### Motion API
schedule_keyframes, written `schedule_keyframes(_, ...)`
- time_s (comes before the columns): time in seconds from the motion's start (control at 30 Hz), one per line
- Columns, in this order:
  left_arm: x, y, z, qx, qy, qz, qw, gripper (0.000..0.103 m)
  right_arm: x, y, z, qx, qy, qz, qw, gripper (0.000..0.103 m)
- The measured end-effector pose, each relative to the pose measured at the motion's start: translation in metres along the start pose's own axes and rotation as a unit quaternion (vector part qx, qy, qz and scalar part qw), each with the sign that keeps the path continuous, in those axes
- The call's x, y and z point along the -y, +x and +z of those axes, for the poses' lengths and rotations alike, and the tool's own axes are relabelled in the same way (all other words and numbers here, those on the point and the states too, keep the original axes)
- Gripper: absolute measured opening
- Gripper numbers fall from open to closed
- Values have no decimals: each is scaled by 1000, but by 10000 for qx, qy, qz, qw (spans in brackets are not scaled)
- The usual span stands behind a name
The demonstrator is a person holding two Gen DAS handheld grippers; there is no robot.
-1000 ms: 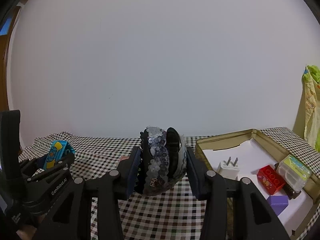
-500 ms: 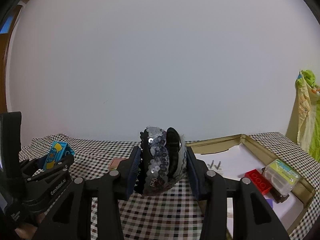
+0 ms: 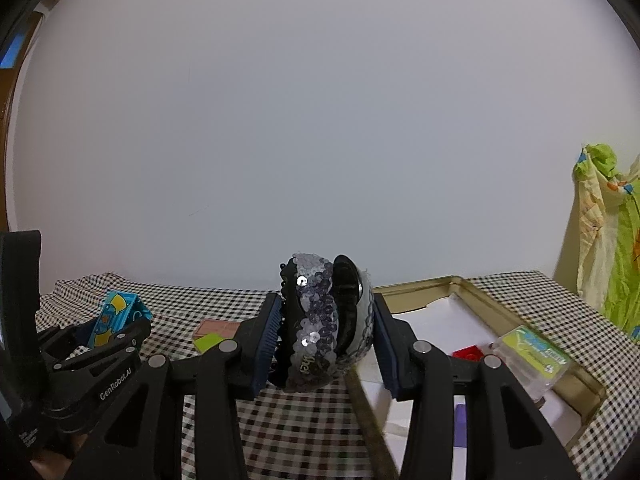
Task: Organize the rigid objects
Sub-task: 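Carry the blue block and grey object over the gold tin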
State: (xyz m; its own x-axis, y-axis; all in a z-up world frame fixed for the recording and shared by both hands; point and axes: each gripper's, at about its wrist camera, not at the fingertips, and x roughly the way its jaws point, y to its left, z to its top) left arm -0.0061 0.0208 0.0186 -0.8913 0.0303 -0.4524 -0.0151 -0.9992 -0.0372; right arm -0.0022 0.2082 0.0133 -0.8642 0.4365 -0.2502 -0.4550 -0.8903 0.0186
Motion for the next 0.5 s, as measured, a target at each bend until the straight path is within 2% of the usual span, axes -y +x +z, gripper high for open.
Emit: schedule_keyframes(0.5,41,-9,0,79,45,-475,9988,42,41,-17,5,170,67,-371,9991,47)
